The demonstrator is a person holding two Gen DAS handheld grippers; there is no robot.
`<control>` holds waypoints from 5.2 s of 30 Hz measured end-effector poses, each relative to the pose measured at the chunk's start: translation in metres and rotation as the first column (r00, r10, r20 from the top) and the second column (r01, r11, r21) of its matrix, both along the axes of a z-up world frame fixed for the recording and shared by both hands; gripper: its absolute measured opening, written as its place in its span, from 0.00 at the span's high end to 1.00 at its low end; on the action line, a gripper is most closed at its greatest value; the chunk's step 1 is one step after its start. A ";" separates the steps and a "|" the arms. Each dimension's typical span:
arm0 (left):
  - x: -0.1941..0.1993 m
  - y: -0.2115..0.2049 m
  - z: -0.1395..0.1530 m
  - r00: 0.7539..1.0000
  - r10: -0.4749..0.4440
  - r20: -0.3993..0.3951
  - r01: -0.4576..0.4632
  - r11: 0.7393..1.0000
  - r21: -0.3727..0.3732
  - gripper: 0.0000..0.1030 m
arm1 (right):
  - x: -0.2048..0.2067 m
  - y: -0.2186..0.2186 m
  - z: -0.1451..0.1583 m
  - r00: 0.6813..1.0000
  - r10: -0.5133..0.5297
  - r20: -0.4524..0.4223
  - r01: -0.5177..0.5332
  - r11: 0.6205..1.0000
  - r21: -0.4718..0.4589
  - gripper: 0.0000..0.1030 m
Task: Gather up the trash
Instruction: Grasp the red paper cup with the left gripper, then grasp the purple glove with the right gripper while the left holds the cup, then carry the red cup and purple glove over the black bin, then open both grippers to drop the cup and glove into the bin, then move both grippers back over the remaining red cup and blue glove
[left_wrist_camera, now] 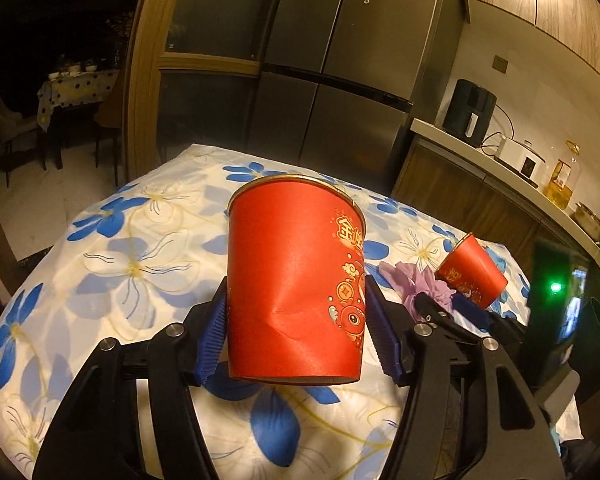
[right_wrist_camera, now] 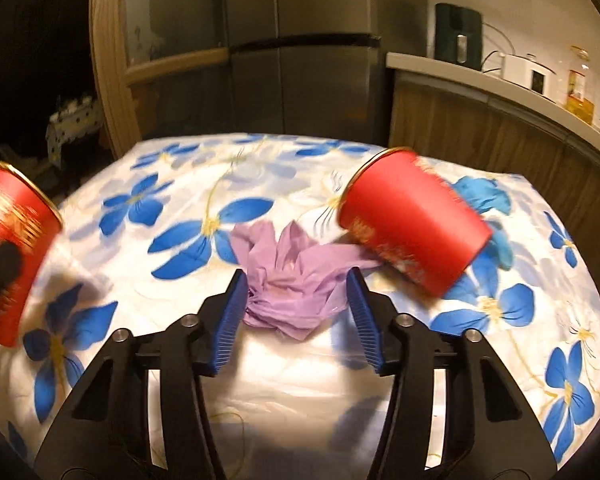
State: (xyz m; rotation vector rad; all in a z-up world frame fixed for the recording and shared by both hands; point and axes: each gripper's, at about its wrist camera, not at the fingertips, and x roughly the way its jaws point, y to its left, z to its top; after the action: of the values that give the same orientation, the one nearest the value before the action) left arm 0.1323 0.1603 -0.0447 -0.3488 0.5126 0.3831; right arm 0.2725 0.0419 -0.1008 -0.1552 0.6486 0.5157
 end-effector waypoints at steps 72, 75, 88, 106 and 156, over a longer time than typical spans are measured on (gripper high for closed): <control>0.075 -0.346 0.053 0.814 -0.574 0.091 0.546 0.809 0.219 0.41 | -0.089 -0.380 0.106 0.820 -0.512 0.257 0.446 0.852 0.275 0.94; 0.081 -0.358 0.056 0.799 -0.594 0.093 0.564 0.794 0.225 0.41 | -0.087 -0.390 0.108 0.806 -0.531 0.261 0.465 0.841 0.275 0.94; 0.104 -0.408 0.066 0.727 -0.678 0.109 0.642 0.727 0.242 0.41 | -0.083 -0.441 0.113 0.730 -0.632 0.261 0.559 0.772 0.302 0.94; 0.144 -0.471 0.061 0.630 -0.767 0.124 0.736 0.640 0.222 0.40 | -0.052 -0.500 0.113 0.674 -0.703 0.227 0.625 0.707 0.332 0.93; 0.171 -0.459 0.024 0.702 -0.710 0.051 0.690 0.697 0.195 0.13 | -0.022 -0.523 0.095 0.659 -0.734 0.165 0.672 0.673 0.309 0.41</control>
State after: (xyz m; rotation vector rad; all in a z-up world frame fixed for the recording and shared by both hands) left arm 0.3031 -0.2989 -0.0210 0.0058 0.4519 -0.3526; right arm 0.2510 -0.4809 -0.0058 0.2435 0.3212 -0.2098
